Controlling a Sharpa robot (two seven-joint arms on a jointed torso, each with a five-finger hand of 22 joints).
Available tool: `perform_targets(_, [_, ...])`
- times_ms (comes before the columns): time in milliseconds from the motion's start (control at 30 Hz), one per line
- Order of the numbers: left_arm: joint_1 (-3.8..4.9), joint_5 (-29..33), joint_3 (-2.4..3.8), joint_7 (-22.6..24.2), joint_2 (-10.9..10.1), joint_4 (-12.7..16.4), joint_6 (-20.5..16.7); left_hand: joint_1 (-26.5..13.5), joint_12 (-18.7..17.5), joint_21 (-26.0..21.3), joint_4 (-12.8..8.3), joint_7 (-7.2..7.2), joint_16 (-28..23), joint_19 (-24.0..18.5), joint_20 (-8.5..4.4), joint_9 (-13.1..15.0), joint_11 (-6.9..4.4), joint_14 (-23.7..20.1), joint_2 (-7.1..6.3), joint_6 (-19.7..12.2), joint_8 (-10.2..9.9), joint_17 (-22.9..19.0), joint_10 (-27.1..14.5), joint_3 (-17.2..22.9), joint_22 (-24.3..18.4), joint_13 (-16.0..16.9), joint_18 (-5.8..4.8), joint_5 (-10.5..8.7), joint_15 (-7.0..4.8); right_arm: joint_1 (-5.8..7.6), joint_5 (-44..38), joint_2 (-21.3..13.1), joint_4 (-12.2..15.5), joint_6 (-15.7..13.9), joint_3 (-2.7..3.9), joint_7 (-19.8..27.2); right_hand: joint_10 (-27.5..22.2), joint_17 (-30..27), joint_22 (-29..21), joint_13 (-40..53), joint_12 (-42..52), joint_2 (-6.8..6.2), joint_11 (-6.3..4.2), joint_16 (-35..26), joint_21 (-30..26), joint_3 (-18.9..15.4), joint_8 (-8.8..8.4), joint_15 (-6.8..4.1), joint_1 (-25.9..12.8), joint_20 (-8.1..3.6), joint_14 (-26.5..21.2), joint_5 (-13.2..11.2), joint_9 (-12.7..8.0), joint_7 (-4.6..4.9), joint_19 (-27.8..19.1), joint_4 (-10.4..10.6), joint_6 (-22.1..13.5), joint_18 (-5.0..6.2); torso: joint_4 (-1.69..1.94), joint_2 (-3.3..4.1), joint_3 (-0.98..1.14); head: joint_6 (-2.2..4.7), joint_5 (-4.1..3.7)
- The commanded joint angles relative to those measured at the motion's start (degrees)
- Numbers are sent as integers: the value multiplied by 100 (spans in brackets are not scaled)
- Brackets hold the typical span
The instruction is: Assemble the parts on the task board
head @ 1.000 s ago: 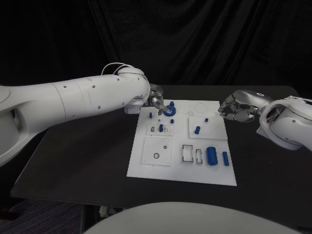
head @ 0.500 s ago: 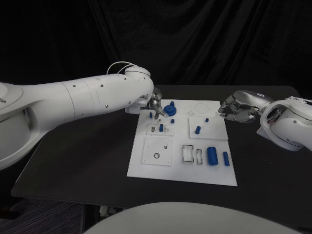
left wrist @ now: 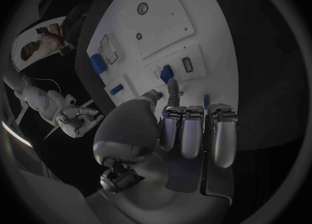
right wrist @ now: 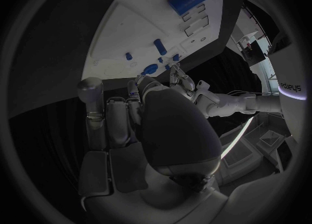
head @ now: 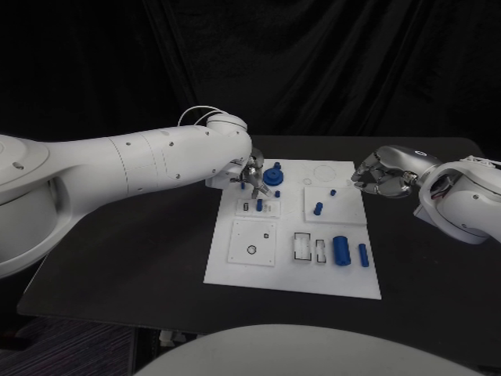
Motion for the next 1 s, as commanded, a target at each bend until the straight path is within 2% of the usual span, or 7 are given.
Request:
perform_targets(33, [-37, -5, 4, 96, 9, 3, 35, 30, -2, -20, -23, 14, 15, 603, 8, -5, 3, 606, 14, 20, -20, 1509, 594, -4, 1509, 1500, -80, 27, 21, -11, -4, -3, 6, -88, 5, -77, -40, 70, 498, 49, -30, 47, -17, -8, -12, 21, -20, -9, -9, -7, -21, 18, 4, -8, -29, -3, 33, 46, -2, 5, -3, 1, -14])
perform_targets(300, [-100, -5, 4, 53, 2, 0, 25, 23, -2, -20, -16, 18, 15, 603, 11, -31, 8, 606, 32, 24, -45, 1509, 594, -2, 1509, 1500, -80, 54, 25, -11, -4, -9, 4, -84, 5, -79, -42, 65, 497, 46, -31, 51, -17, -11, -18, 30, -22, -9, -4, -7, -23, 27, 4, -8, -30, -6, 33, 47, -6, -3, 0, 1, 8])
perform_targets(433, [-118, -5, 4, 27, -1, 0, 20, 25, -2, -20, -16, 18, 15, 603, 12, -38, 9, 606, 38, 27, -51, 1509, 594, 1, 1509, 1500, -80, 64, 26, -11, -4, -3, 0, -83, 5, -78, -42, 65, 497, 46, -31, 51, -17, -11, -18, 30, -22, -9, -4, -7, -23, 27, 4, -8, -30, -6, 33, 47, -14, -3, 1, 1, 7])
perform_targets(767, [-139, -5, 4, -30, -25, -2, -12, 15, -2, -20, -5, 17, 15, 603, 15, -60, 10, 606, 62, 60, -64, 1509, 594, 5, 1509, 1500, -80, 106, 29, -11, -5, -3, -7, -68, 5, -89, -42, 65, 497, 46, -31, 51, -17, -11, -18, 30, -22, -9, -4, -7, -23, 27, 4, -8, -30, -6, 33, 47, -4, -3, 4, 1, 9])
perform_targets(1000, [-160, -5, 4, -32, -27, 17, 19, 49, -2, -20, -33, 9, 15, 603, 19, -121, 7, 606, 64, 100, -123, 1509, 594, 33, 1509, 1500, -80, 358, 28, -12, -14, 17, -19, -66, 5, -90, -53, 60, 492, 36, -37, 51, -16, -15, -40, 37, -24, -9, 0, -8, -25, 35, 5, -7, -37, -11, 34, 51, -9, -4, -2, 1, 20])
